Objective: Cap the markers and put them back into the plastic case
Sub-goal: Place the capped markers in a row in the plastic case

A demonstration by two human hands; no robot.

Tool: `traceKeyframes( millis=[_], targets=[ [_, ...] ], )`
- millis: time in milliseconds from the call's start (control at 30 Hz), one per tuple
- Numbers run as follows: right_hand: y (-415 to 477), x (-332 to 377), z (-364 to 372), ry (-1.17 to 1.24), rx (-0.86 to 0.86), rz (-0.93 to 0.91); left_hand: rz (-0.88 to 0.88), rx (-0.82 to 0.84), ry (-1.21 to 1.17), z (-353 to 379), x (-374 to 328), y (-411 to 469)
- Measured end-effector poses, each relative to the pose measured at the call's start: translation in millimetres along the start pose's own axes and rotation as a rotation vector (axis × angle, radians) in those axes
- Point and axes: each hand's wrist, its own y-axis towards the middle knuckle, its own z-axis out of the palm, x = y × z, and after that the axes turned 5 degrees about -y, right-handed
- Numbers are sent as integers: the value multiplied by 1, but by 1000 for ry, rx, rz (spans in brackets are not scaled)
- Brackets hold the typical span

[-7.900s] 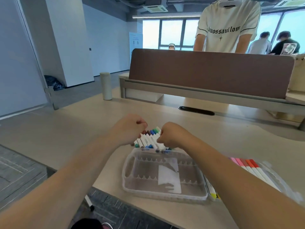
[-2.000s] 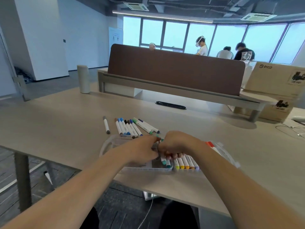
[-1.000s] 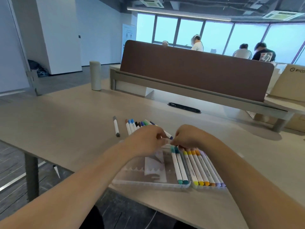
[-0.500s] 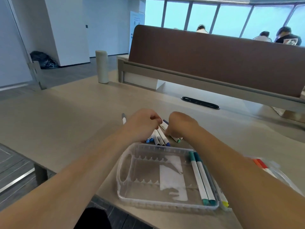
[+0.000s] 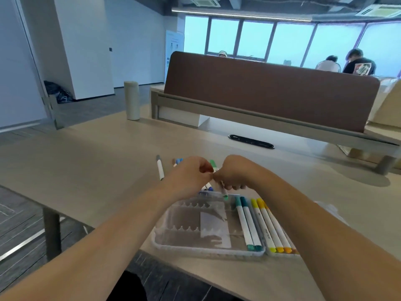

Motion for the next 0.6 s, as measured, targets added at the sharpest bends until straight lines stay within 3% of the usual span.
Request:
traceKeyframes(
  millis=[167,333,600],
  targets=[
    [-53,-28,-2,17,120,-1,36,207,133,18,-22,-30],
    [-73,-42,8,30,219,-10,92,291,303,28,-35,-53],
    [-67,-52,17,-23,144,-21,152,392,388,36,-35,-58]
  ],
)
